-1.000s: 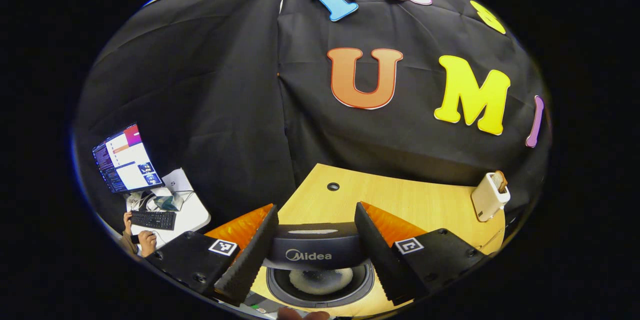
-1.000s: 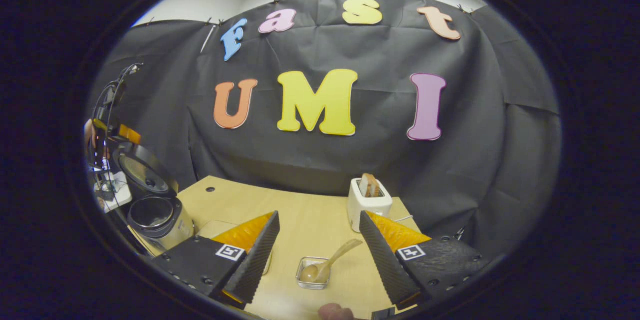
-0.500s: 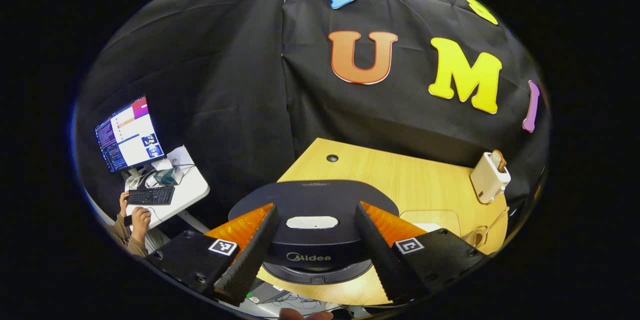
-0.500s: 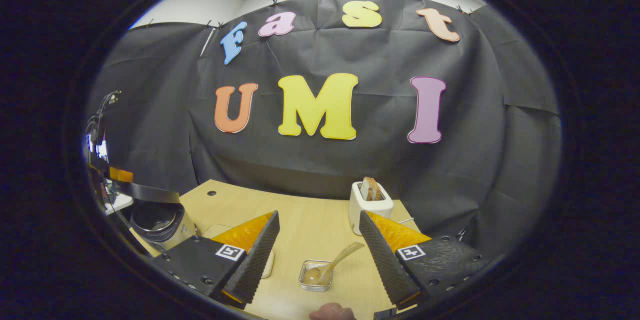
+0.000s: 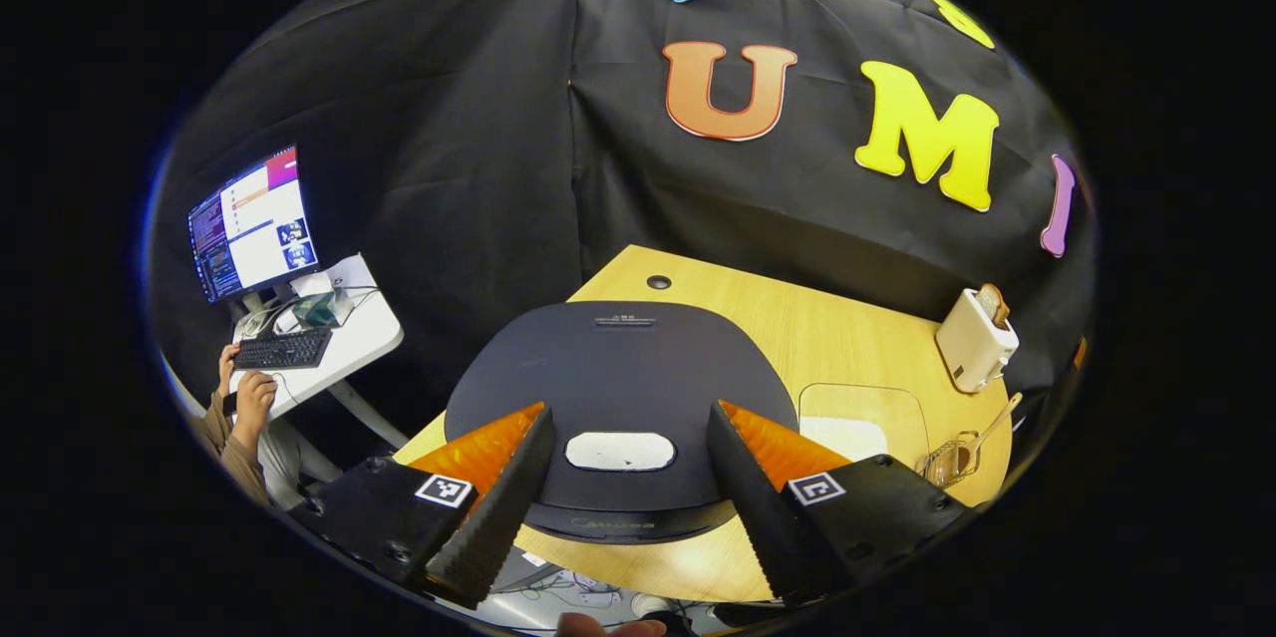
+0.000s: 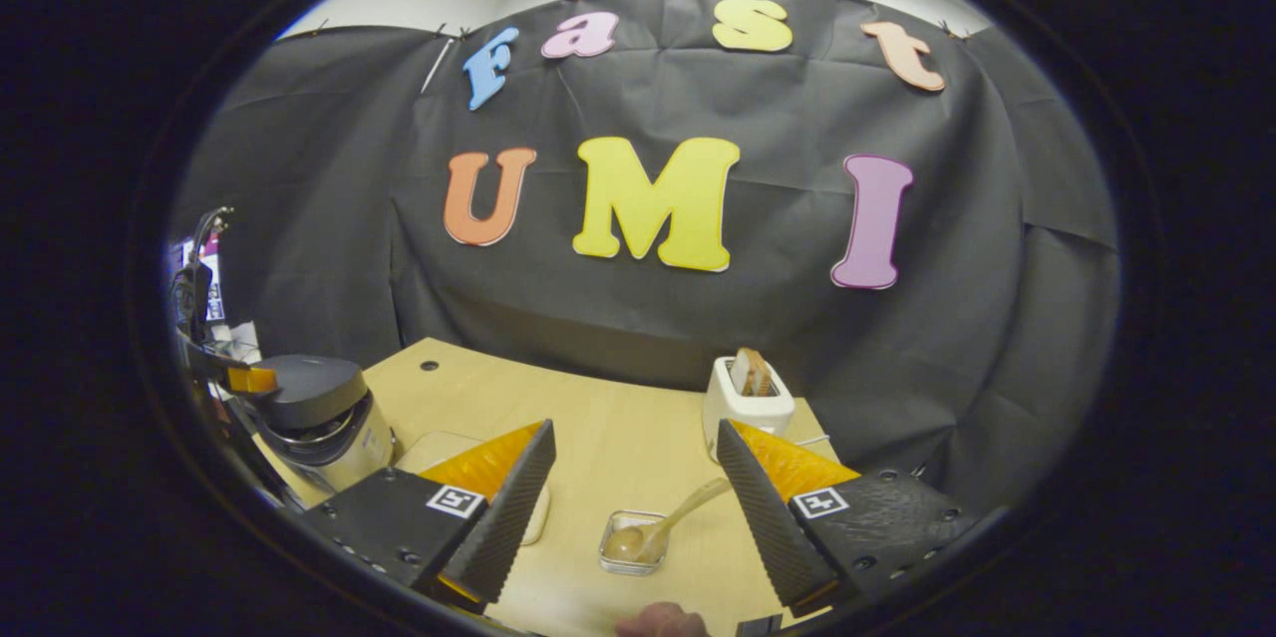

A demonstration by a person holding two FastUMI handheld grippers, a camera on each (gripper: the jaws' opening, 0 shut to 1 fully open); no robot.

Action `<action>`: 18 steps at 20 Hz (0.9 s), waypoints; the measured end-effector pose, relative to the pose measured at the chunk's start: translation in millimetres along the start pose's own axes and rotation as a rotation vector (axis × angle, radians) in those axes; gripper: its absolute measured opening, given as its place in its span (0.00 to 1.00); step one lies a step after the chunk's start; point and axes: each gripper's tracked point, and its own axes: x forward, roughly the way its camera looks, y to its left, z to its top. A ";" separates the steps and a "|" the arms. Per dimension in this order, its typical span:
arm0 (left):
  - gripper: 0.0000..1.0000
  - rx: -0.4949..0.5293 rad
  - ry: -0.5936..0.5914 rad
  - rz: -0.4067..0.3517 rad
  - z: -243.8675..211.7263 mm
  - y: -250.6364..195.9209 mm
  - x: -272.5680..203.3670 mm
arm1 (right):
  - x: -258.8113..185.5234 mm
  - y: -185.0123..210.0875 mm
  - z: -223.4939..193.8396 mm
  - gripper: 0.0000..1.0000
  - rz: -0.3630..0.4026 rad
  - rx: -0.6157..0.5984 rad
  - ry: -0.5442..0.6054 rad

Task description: Close the left gripper, press the button to open the rice cooker; take a wooden spoon from the chopstick holder with the right hand, scoop a spoonful of rice and pour it into the rice cooker, then put the wooden spoon back into the chopstick holder.

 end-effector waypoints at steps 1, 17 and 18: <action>0.99 -0.002 0.005 -0.001 -3.7 0.4 0.7 | 0.6 1.4 -0.9 0.96 0.002 0.002 0.002; 0.99 0.022 0.068 0.009 -40.8 2.5 13.3 | 6.5 3.8 -7.4 0.96 -0.012 0.020 0.029; 0.99 0.014 0.060 0.009 -41.1 1.8 13.0 | 7.3 4.9 -8.3 0.96 -0.008 0.021 0.031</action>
